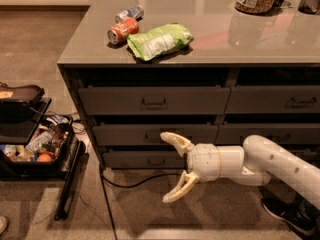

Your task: Open bottom drawer

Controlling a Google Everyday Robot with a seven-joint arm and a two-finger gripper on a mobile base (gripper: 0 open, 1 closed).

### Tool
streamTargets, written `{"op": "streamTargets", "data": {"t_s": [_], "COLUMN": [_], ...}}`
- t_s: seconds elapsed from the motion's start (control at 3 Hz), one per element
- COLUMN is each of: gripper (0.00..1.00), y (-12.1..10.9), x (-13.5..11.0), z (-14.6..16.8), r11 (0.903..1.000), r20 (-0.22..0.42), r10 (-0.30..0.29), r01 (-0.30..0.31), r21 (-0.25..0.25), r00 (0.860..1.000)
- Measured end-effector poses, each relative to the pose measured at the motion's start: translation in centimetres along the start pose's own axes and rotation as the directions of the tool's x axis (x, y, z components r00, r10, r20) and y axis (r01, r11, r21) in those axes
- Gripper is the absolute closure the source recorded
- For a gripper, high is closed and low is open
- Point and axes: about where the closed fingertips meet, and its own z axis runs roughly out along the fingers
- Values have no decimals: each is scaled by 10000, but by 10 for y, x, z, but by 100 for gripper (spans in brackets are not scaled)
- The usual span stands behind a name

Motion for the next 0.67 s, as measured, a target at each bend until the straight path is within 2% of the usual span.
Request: {"op": "streamTargets", "data": {"t_s": [0.33,0.67], "gripper": [0,0], "y": [-14,-28], "x": [30,36], "z": [4,3], "r11": [9929,9862], "r20": [-1093,-1335], "r10": [-266,-207], "r01": [390,423], "r21": [1122,1604], "r00": [9937,9908]}}
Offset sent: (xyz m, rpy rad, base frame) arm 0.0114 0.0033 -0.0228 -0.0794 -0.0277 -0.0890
